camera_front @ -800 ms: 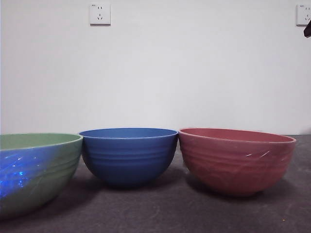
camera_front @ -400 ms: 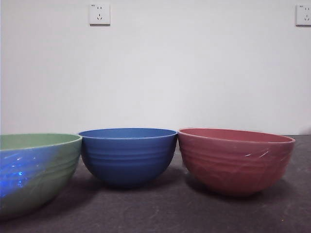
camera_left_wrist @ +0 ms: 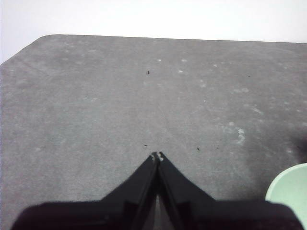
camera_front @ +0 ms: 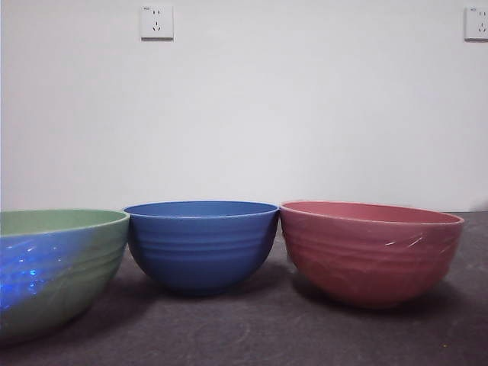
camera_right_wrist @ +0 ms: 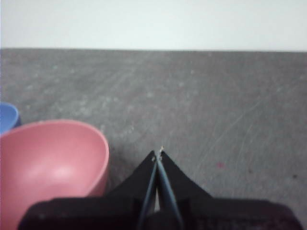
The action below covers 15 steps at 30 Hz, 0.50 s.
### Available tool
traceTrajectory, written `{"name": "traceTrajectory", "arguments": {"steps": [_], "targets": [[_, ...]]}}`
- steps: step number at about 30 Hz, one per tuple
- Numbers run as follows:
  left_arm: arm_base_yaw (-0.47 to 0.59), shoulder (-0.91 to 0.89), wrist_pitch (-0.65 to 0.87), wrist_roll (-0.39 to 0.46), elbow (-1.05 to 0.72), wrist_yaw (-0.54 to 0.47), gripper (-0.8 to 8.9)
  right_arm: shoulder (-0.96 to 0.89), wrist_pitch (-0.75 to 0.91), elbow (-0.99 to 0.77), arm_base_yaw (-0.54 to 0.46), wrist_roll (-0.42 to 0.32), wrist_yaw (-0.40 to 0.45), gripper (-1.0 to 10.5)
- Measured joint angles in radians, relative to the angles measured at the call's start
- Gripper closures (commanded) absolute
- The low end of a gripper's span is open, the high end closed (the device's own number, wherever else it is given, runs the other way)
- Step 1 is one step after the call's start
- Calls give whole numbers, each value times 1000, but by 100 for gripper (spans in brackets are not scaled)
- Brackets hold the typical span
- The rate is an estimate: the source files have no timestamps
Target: Pick up the green bowl on the top,put the green bowl on the left,pick up the red bowl in the middle,put the red bowl on the right
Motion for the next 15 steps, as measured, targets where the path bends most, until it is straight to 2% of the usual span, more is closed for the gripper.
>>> {"name": "traceTrajectory", "arguments": {"steps": [15], "targets": [[0,0,0,0,0,4,817,-16,-19,-26,0,-3,8,962]]}}
